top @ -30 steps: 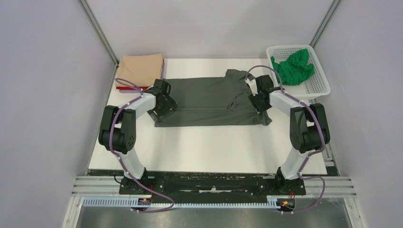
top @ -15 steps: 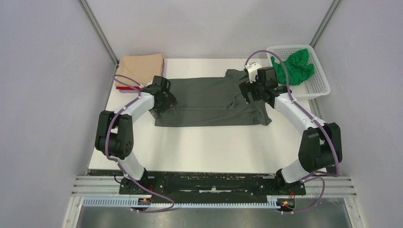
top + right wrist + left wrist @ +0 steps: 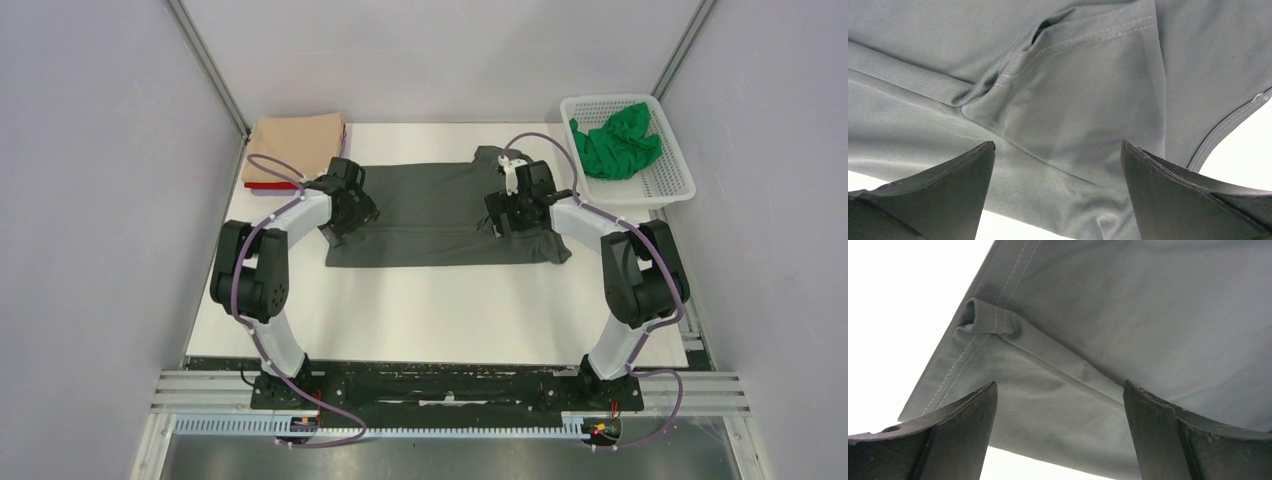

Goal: Fold and stack the t-shirts
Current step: Fold the flattened tshirt in 1/3 of the way, then grab the side of the flattened tshirt furthest away from the robot with both arms

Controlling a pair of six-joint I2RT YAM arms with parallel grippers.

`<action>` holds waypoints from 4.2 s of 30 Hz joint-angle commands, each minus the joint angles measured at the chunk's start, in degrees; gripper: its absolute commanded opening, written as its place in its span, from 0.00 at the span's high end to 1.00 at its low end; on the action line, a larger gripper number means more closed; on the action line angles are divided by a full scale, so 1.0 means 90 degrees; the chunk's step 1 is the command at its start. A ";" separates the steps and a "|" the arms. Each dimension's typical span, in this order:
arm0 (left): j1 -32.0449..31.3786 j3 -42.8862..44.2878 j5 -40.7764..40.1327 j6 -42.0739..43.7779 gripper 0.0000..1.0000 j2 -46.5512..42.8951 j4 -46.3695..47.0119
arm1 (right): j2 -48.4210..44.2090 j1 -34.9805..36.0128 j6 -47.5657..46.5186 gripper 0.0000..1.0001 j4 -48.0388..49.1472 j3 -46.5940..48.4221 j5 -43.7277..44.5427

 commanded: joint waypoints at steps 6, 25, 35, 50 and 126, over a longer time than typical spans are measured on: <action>-0.0027 -0.0568 -0.0239 0.0084 0.00 0.0033 0.0765 | 0.0012 -0.0023 0.0572 0.02 0.0715 -0.0741 0.0303; -0.0206 -0.2577 -0.0039 -0.0137 0.00 -0.1516 -0.0823 | -0.1877 0.0546 0.1269 0.02 -0.0867 -0.3444 0.0441; -0.0452 -0.3068 -0.0256 -0.0275 0.00 -0.2685 -0.2158 | -0.3070 0.1281 0.1602 0.02 -0.2437 -0.4103 -0.0306; -0.0587 -0.2425 -0.0326 -0.0307 0.00 -0.4004 -0.2627 | -0.3995 0.1344 0.0939 0.02 -0.2083 -0.2455 -0.0406; 0.0715 0.2280 -0.0342 0.0824 0.46 0.1741 -0.1699 | -0.0619 -0.0517 0.1037 0.02 0.2009 -0.0137 -0.0570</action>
